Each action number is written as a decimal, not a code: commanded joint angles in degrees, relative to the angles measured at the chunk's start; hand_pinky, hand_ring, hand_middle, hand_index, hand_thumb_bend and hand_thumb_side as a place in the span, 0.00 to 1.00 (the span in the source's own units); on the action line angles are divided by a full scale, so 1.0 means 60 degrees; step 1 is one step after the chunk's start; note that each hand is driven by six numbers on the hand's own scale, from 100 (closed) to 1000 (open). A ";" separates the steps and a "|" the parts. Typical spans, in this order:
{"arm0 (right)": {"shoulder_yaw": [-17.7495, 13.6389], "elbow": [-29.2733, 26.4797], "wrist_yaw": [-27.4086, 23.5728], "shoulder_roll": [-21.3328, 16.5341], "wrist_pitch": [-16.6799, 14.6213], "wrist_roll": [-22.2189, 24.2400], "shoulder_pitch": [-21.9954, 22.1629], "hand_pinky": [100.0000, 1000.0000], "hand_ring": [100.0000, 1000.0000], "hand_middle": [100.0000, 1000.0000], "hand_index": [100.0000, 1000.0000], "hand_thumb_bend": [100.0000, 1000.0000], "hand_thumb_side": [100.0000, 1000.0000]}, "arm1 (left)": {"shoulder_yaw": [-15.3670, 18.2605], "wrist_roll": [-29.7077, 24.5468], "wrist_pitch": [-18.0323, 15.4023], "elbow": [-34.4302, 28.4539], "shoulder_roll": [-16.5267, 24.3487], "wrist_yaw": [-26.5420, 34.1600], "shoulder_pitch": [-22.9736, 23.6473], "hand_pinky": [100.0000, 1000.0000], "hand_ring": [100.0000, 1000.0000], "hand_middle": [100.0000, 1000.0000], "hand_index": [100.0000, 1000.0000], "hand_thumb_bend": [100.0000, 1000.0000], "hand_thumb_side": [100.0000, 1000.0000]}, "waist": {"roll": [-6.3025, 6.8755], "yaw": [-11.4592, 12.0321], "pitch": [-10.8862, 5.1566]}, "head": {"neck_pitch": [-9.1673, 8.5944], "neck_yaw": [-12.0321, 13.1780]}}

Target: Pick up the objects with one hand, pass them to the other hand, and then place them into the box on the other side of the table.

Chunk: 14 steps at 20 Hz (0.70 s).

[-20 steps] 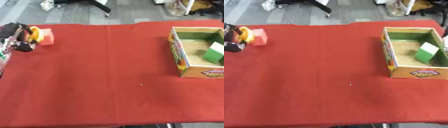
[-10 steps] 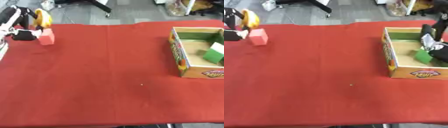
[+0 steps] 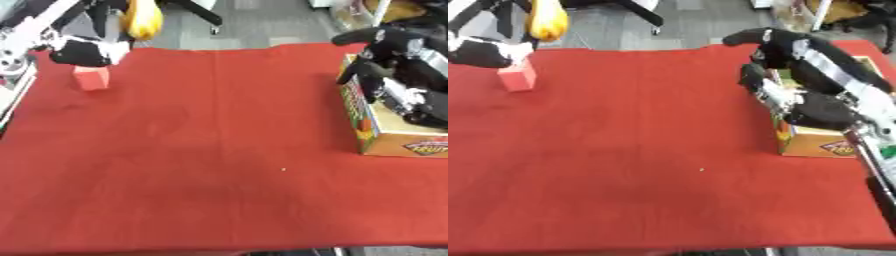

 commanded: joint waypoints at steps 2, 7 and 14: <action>0.0543 0.0271 -0.0664 0.0252 0.0533 0.0652 -0.0483 0.52 0.18 0.16 0.83 0.00 0.80 | -0.0539 -0.0576 -0.0095 -0.0574 -0.0110 0.0189 -0.0654 0.51 0.31 0.17 0.29 0.00 0.00 | -0.0012 0.0019 -0.0136 | -0.0021 -0.0081; 0.0937 0.0659 -0.1128 0.0564 0.1113 0.0837 -0.0802 0.51 0.18 0.15 0.83 0.00 0.84 | -0.1312 -0.1182 -0.0118 -0.0797 -0.0227 0.0114 -0.1191 0.51 0.31 0.18 0.29 0.00 0.00 | -0.0001 0.0011 -0.0121 | -0.0021 -0.0101; 0.1274 0.0940 0.0203 0.0956 0.1497 -0.0008 -0.0942 0.51 0.18 0.15 0.85 0.00 0.56 | -0.2026 -0.1285 0.0105 -0.0627 -0.0278 0.0227 -0.1527 0.50 0.31 0.18 0.29 0.00 0.00 | 0.0040 -0.0015 -0.0104 | -0.0021 -0.0125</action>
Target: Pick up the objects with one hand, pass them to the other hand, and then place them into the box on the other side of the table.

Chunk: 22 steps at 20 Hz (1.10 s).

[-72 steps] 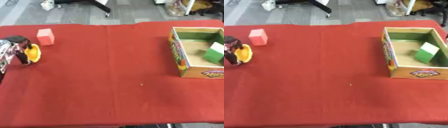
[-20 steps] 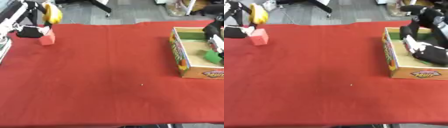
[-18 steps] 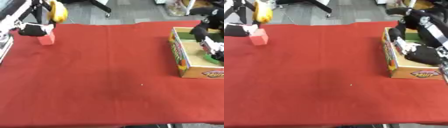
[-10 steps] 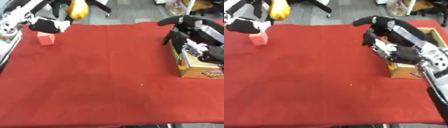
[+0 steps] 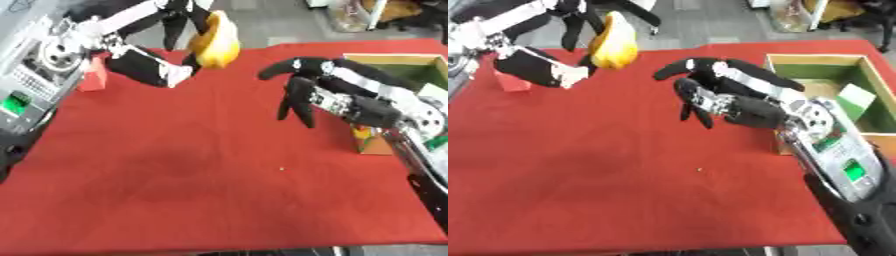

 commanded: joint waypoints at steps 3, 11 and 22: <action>0.0101 -0.0059 0.2595 0.0269 -0.0050 -0.1090 -0.0283 0.52 0.18 0.15 0.86 0.00 0.40 | -0.0400 -0.0017 0.0254 0.0122 0.0070 0.0253 -0.0341 0.50 0.30 0.18 0.29 0.00 0.00 | 0.0065 -0.0010 -0.0102 | -0.0021 -0.0051; 0.0438 0.0241 0.6587 0.0786 -0.0270 -0.3116 -0.0440 0.51 0.19 0.16 0.87 0.00 0.24 | -0.0659 0.0098 0.0549 0.0314 -0.0013 0.0576 -0.0440 0.51 0.31 0.18 0.29 0.00 0.00 | 0.0119 0.0023 -0.0079 | -0.0021 -0.0115; 0.0799 0.0523 0.7250 0.1041 -0.0594 -0.3384 -0.0495 0.52 0.19 0.16 0.87 0.00 0.25 | -0.0784 -0.0009 0.0608 0.0432 -0.0181 0.0563 -0.0565 0.51 0.30 0.18 0.29 0.00 0.00 | 0.0136 0.0057 -0.0077 | -0.0021 -0.0149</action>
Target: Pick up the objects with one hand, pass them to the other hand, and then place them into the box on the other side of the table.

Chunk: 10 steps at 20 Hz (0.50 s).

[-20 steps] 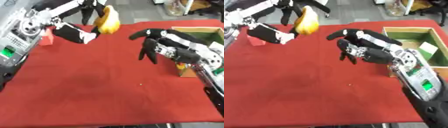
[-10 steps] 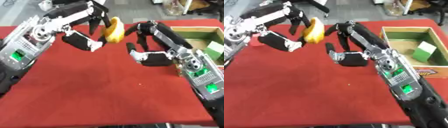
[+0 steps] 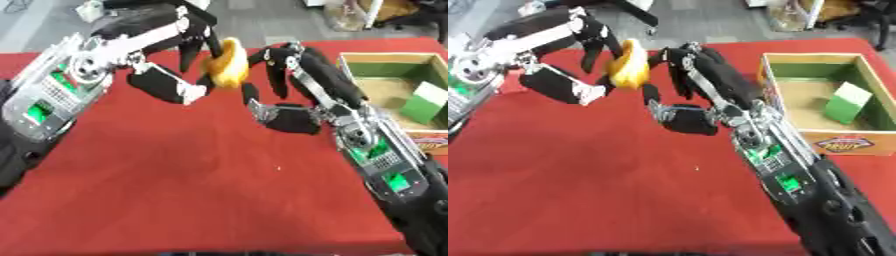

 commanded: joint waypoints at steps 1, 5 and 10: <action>0.0058 -0.0041 0.0144 0.0007 -0.0134 0.0042 -0.0187 0.52 0.19 0.16 0.88 0.00 0.25 | 0.0067 -0.0026 0.0024 -0.0084 -0.0005 0.0052 -0.0226 0.51 0.30 0.18 0.29 0.00 0.00 | 0.0111 0.0006 -0.0079 | -0.0021 -0.0017; 0.0073 -0.0025 0.0254 0.0007 -0.0185 0.0063 -0.0173 0.52 0.19 0.16 0.88 0.00 0.25 | 0.0148 0.0036 0.0111 -0.0027 0.0006 0.0226 -0.0157 0.51 0.30 0.17 0.29 0.00 0.00 | 0.0108 0.0011 -0.0082 | -0.0021 -0.0027; 0.0076 -0.0009 0.0455 0.0011 -0.0114 -0.0017 -0.0156 0.51 0.19 0.17 0.88 0.00 0.33 | 0.0228 0.0158 0.0362 0.0169 0.0073 0.0656 -0.0055 0.51 0.30 0.17 0.28 0.00 0.00 | 0.0105 0.0014 -0.0086 | -0.0021 -0.0039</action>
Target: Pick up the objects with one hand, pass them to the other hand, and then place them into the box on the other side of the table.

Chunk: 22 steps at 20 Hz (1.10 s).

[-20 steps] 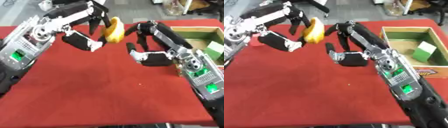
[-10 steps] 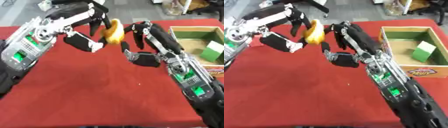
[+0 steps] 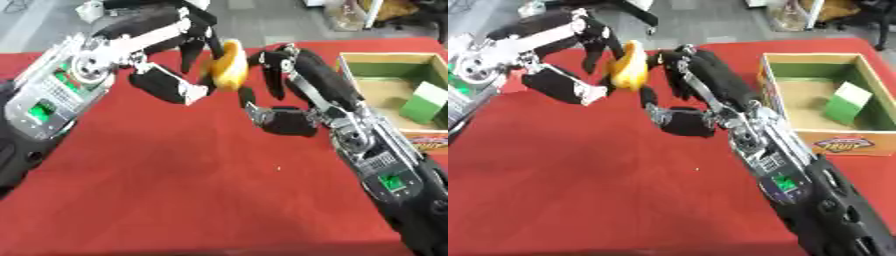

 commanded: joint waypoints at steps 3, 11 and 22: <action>0.0066 -0.0072 0.0305 0.0004 -0.0023 0.0001 -0.0157 0.52 0.20 0.17 0.90 0.00 0.33 | 0.0204 0.0081 0.0246 0.0178 0.0204 0.0380 -0.0050 0.51 0.30 0.17 0.28 0.00 0.00 | 0.0106 0.0008 -0.0086 | -0.0021 -0.0040; 0.0075 0.0056 0.0797 0.0011 -0.0120 0.0421 -0.0104 0.52 0.20 0.17 0.90 0.00 0.32 | 0.0330 0.0024 0.0369 0.0189 0.0536 0.0501 0.0073 0.51 0.30 0.17 0.28 0.00 0.00 | 0.0115 0.0016 -0.0089 | -0.0021 -0.0087; 0.0079 0.0302 0.0874 0.0023 0.0008 0.0481 -0.0058 0.51 0.20 0.17 0.90 0.00 0.35 | 0.0539 0.0066 0.0613 -0.0401 0.1038 0.0721 0.0256 0.51 0.30 0.17 0.28 0.00 0.00 | 0.0138 0.0045 -0.0114 | -0.0021 -0.0150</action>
